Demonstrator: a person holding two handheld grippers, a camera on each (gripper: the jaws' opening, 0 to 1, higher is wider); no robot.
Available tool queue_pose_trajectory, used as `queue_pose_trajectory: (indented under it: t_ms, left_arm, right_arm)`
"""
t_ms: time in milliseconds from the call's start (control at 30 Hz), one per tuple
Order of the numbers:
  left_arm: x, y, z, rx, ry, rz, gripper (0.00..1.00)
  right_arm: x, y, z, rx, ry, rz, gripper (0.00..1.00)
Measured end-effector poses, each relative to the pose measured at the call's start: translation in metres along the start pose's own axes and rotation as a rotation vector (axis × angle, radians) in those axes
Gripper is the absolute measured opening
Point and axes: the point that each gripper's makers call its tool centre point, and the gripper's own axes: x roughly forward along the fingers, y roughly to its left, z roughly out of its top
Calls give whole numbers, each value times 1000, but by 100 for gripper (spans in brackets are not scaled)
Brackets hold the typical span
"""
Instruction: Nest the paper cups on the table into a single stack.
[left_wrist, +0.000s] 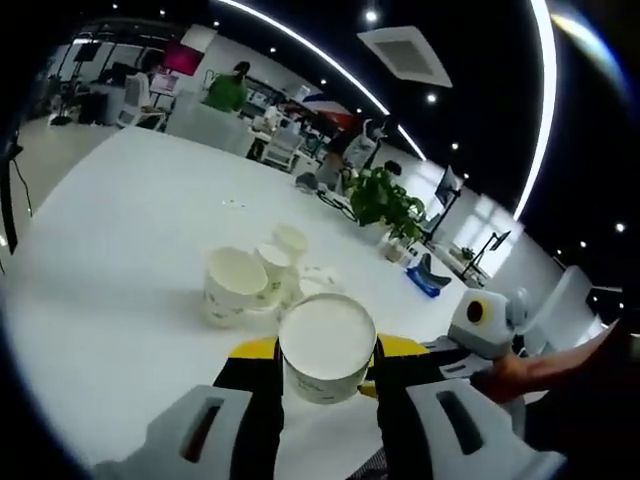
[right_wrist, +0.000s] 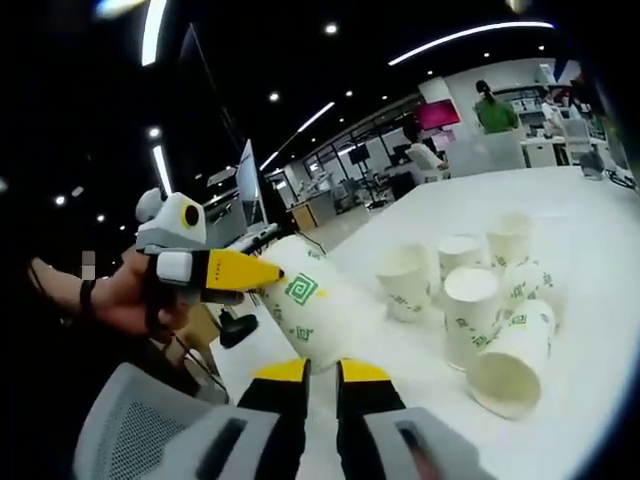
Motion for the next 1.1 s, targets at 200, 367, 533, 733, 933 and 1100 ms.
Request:
queue_pose_trajectory:
  t_ms: [200,367,533,733,933,1100]
  left_arm:
    - [3,3,0,-14,-2,-39,33]
    - [3,0,-4,-25,4,-65,33]
    - [0,2,-5,-83,-6,-96,33]
    - [-3,1,-4,-106,-15,-107,33]
    - [-5,0,-4,-119,-15,-122,33]
    - [-9,0,-1,-162,-34,-155,33]
  right_arm:
    - [-4,1,0,-19,-4,5,1]
    - [-6,0,-3,-20,-1,7,0]
    - [-8,5,-2,-11,-14,15,0]
    - [-6,4,1,58,-39,24,3]
    - [-3,5,6,68,-59,36,5]
    - [-6,11,13,53,-82,68,2]
